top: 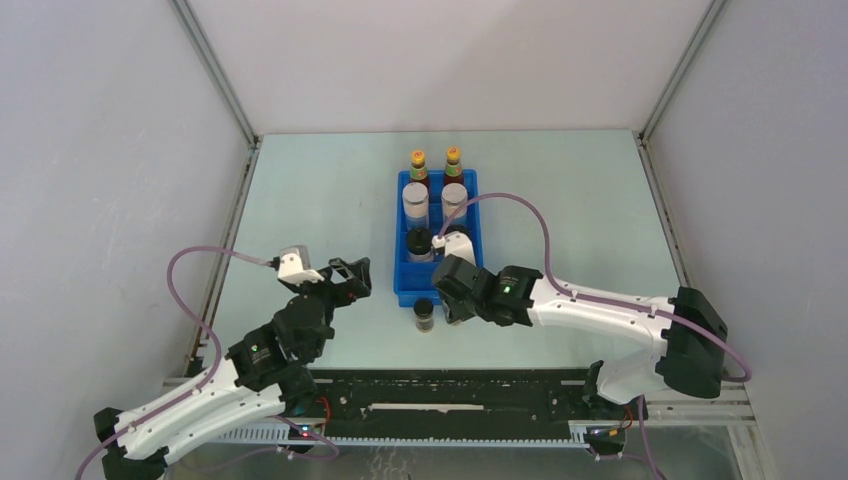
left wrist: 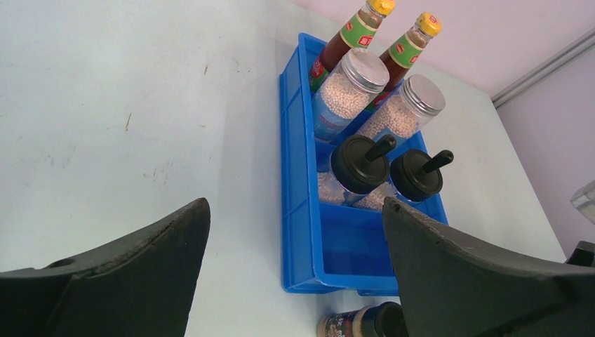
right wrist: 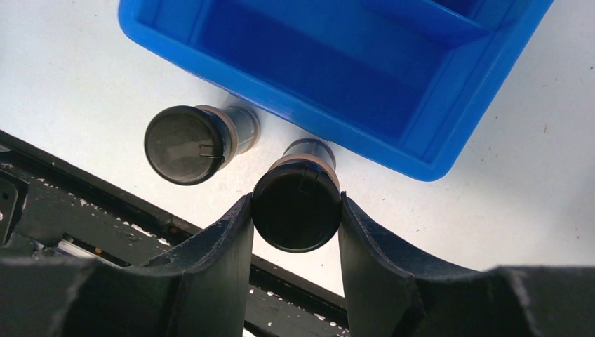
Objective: Organize the condiment bottles
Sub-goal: Pick up the bottle from the center of the board.
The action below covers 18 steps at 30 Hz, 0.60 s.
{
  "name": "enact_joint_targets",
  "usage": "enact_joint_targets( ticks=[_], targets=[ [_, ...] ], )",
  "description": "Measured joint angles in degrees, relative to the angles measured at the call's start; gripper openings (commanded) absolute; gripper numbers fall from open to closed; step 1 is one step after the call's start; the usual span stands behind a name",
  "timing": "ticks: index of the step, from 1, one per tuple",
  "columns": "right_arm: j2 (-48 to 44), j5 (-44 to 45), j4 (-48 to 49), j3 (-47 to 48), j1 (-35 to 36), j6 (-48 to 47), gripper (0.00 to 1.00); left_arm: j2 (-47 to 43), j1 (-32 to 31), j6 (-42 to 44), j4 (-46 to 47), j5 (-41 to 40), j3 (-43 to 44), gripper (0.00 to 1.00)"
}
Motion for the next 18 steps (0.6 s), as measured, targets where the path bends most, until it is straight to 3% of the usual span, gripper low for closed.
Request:
enact_joint_targets(
  ticks=[18],
  targets=[
    [-2.1, 1.2, -4.2, 3.7, 0.9, -0.6, 0.0, 0.0, -0.4, 0.1, 0.0, -0.2, 0.0, 0.95]
  ],
)
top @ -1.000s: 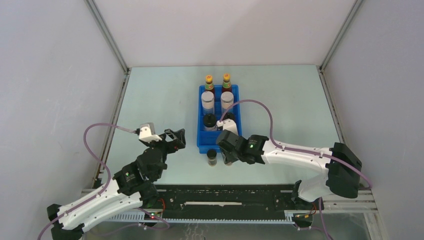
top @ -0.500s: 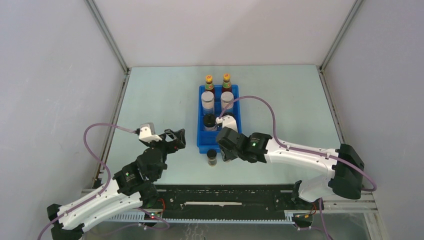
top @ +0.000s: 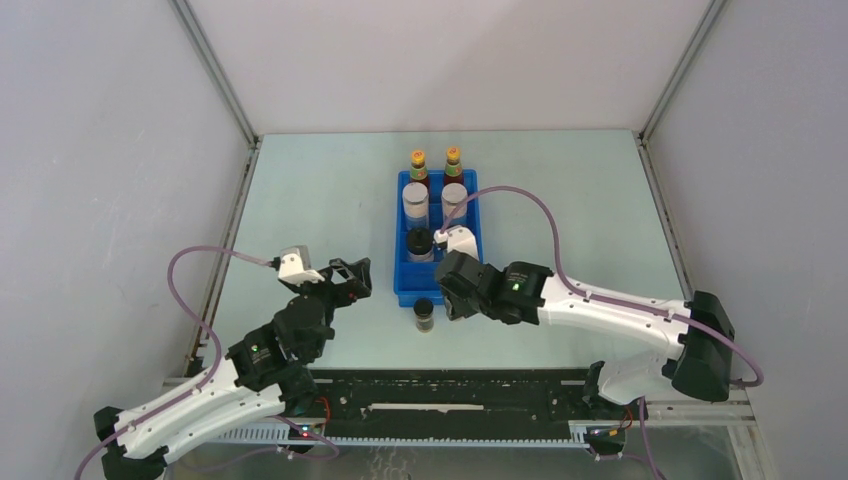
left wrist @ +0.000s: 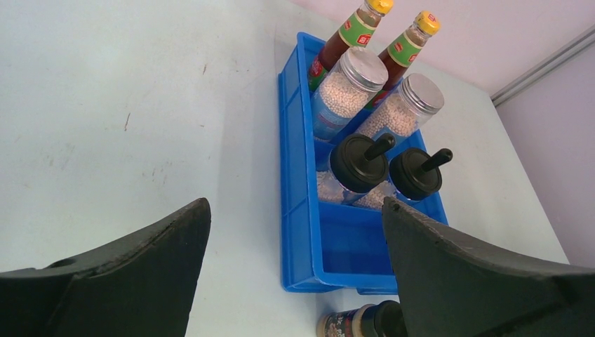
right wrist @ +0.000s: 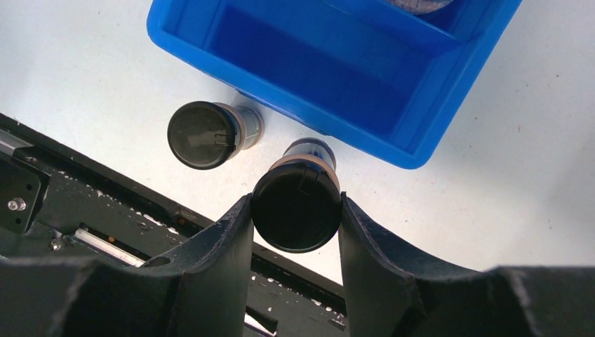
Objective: Organize the condiment bottles
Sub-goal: Pick up the bottle from the center of the board, then place the bottle in the storage box.
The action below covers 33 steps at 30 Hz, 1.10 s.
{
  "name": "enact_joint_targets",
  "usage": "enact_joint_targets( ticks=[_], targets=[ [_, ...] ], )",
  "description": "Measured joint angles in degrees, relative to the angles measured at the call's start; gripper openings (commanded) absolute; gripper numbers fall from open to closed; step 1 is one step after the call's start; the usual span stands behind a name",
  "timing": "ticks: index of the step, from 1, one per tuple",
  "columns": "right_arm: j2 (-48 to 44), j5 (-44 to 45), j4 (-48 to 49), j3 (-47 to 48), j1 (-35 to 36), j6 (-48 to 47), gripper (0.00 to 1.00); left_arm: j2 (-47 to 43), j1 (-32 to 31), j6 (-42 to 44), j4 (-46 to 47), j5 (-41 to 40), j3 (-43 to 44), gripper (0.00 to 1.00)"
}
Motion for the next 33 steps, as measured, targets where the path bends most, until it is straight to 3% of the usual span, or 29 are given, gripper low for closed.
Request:
enact_joint_targets(
  ticks=[33],
  targets=[
    [-0.7, 1.7, -8.0, 8.7, 1.1, -0.3, 0.0, 0.0, -0.4, 0.9, 0.0, -0.5, 0.0, 0.95]
  ],
)
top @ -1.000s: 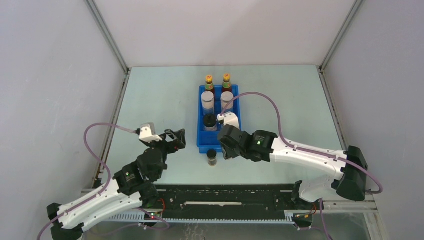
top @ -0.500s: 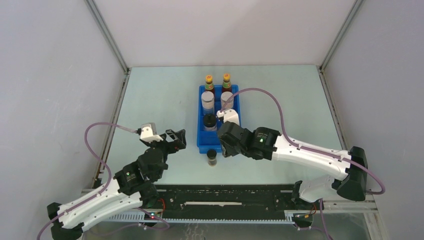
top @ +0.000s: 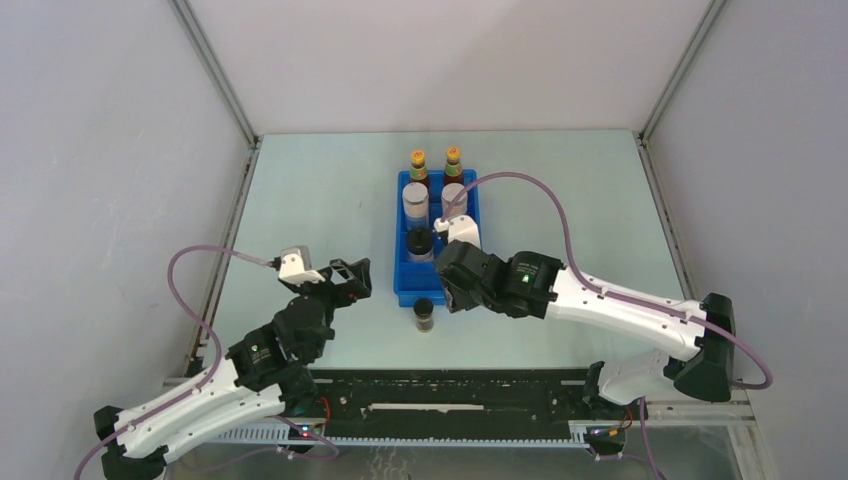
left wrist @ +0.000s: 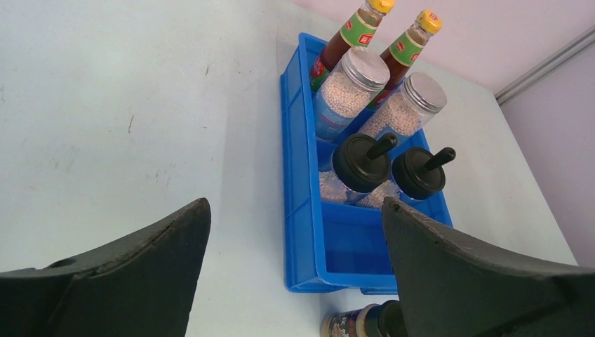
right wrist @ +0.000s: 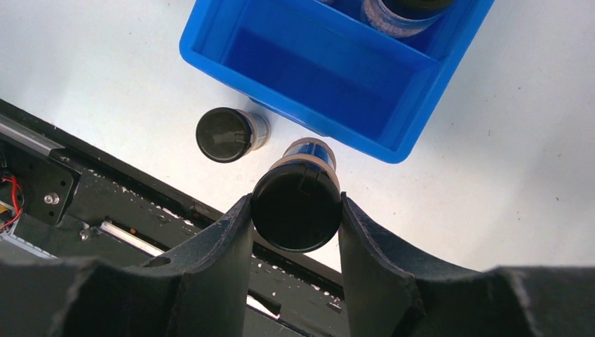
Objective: Organize the condiment bottles
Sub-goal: Place the bottle in the storage box.
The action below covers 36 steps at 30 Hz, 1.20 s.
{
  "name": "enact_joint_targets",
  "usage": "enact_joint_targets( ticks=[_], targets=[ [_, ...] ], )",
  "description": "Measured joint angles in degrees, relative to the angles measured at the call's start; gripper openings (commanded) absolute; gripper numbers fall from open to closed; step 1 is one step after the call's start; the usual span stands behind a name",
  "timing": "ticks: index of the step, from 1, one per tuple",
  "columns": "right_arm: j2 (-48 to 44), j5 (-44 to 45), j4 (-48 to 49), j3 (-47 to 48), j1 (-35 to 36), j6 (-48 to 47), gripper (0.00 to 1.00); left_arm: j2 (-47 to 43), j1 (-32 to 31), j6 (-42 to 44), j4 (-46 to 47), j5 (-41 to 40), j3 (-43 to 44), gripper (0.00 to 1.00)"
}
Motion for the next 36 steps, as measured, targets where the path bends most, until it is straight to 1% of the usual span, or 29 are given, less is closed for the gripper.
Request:
enact_joint_targets(
  ticks=[11, 22, 36],
  targets=[
    [0.0, 0.7, -1.3, 2.7, -0.2, -0.5, 0.0, -1.0, -0.1, 0.0, 0.0, -0.4, 0.0, 0.95],
    [0.0, 0.9, -3.1, 4.6, -2.1, -2.3, 0.0, -1.8, -0.1, 0.0, 0.0, -0.8, 0.0, 0.95],
    [0.3, 0.6, -3.1, 4.8, -5.4, -4.5, 0.0, -1.9, -0.4, 0.0, 0.0, -0.9, 0.0, 0.95]
  ],
)
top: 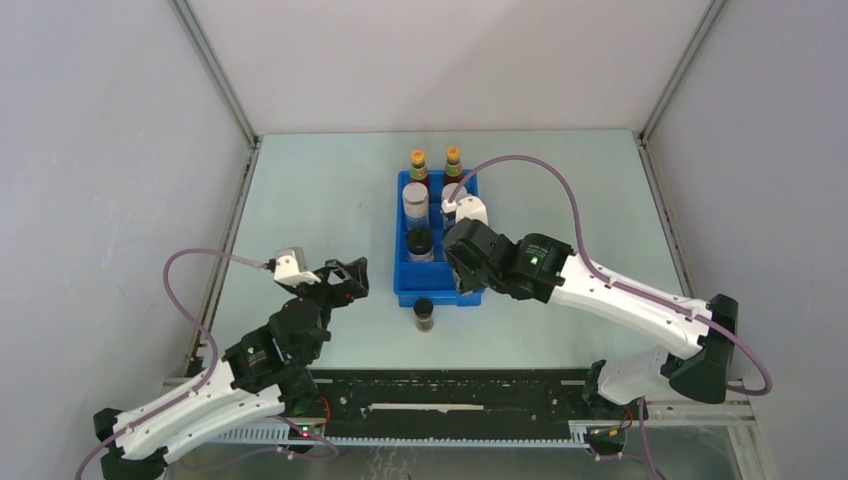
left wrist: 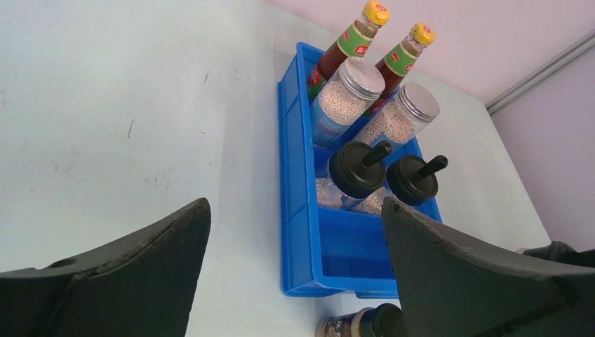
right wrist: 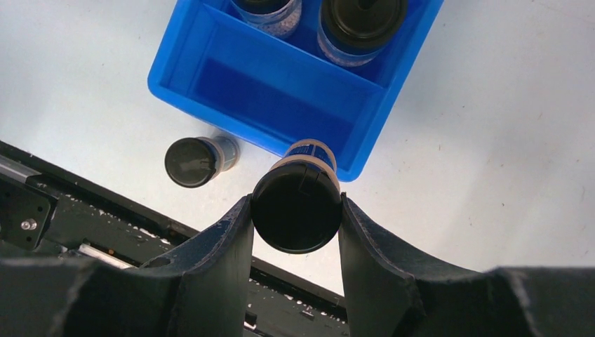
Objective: Organize the condiment bottles
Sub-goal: Place the bottle in the storage box.
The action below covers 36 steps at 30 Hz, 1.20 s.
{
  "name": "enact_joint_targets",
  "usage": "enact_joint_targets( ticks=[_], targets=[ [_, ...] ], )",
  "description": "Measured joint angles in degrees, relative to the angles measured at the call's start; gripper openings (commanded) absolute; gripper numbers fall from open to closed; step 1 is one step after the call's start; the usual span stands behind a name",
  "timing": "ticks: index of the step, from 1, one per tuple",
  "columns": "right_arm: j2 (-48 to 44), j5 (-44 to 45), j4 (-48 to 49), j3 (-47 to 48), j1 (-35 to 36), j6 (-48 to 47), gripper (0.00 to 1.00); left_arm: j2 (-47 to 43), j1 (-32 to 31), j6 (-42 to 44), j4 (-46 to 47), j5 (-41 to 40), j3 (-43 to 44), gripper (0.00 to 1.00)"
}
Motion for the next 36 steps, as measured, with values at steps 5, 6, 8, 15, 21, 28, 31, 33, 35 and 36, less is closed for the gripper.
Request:
enact_joint_targets(
  ticks=[5, 6, 8, 15, 21, 28, 31, 33, 35, 36],
  targets=[
    [1.3, -0.7, 0.5, 0.0, -1.6, -1.2, 0.0, 0.0, -0.1, 0.0, 0.0, 0.0, 0.0, 0.95],
    [1.5, -0.8, 0.6, 0.0, -1.8, -1.4, 0.0, 0.0, -0.1, 0.0, 0.0, 0.0, 0.0, 0.95],
    [1.9, -1.2, 1.0, 0.0, -2.3, -1.9, 0.0, -0.2, -0.1, 0.0, 0.0, -0.1, 0.0, 0.95],
    [2.5, -2.2, 1.8, 0.0, -3.5, -2.6, 0.0, -0.6, -0.1, 0.0, 0.0, -0.4, 0.0, 0.95],
    [3.0, -2.9, 3.1, 0.0, -4.5, -3.1, 0.0, -0.6, -0.1, 0.0, 0.0, -0.6, 0.0, 0.95],
    [3.5, -3.6, 3.9, 0.0, -5.3, -3.6, 0.0, -0.6, -0.1, 0.0, -0.1, -0.6, 0.0, 0.95],
    [3.9, -4.0, 4.0, 0.0, -5.7, -3.7, 0.0, -0.6, -0.1, 0.0, 0.0, -0.6, 0.0, 0.95],
    [4.2, -4.2, 4.3, 0.0, -6.0, -4.0, 0.0, -0.6, -0.1, 0.0, 0.0, -0.7, 0.0, 0.95],
    [4.5, -4.6, 4.7, 0.0, -6.3, -4.2, 0.0, -0.6, -0.1, 0.0, 0.0, -0.7, 0.0, 0.95],
    [4.7, -4.7, 4.9, 0.0, -6.4, -4.3, 0.0, -0.6, -0.1, 0.0, 0.0, -0.8, 0.0, 0.95]
  ],
)
